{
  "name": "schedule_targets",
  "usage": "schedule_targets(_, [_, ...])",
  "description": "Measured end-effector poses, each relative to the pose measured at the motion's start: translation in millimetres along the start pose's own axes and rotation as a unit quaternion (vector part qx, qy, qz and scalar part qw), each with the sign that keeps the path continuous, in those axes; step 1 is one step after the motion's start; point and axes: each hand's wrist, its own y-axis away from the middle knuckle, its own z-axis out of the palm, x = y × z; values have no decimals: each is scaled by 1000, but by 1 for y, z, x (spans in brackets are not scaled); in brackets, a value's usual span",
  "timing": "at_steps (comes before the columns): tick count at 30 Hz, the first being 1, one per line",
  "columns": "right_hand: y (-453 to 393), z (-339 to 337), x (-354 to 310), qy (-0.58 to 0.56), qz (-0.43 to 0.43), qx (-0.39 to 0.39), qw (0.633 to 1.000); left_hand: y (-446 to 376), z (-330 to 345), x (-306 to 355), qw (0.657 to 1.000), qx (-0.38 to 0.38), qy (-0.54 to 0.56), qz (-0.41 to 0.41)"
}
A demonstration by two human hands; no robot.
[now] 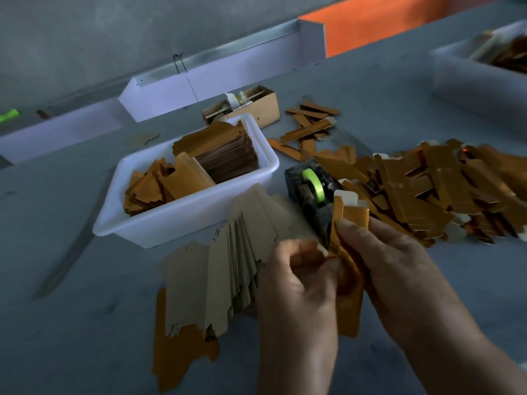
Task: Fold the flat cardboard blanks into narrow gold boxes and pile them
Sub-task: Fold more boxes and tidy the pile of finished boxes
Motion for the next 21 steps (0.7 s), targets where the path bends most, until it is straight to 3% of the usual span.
schedule_targets(3, [-2, 0, 4, 11, -9, 7, 1000, 11, 34, -15, 999, -24, 32, -29])
schedule_targets(7, [-5, 1, 0, 88, -50, -5, 995, -1, 29, -18, 998, -23, 54, -24])
schedule_targets(10, [-15, -10, -11, 179, -104, 31, 978, -7, 29, -13, 990, 42, 127, -34])
schedule_targets(13, [-29, -27, -20, 279, -152, 91, 944, -15, 20, -15, 985, 106, 132, -28])
schedule_targets(16, [-39, -32, -20, 327, -142, 57, 933, -16, 18, -16, 984, 134, 119, -24])
schedule_targets(21, [-51, -26, -21, 378, -128, 33, 916, -19, 25, -18, 985, 118, 127, -17])
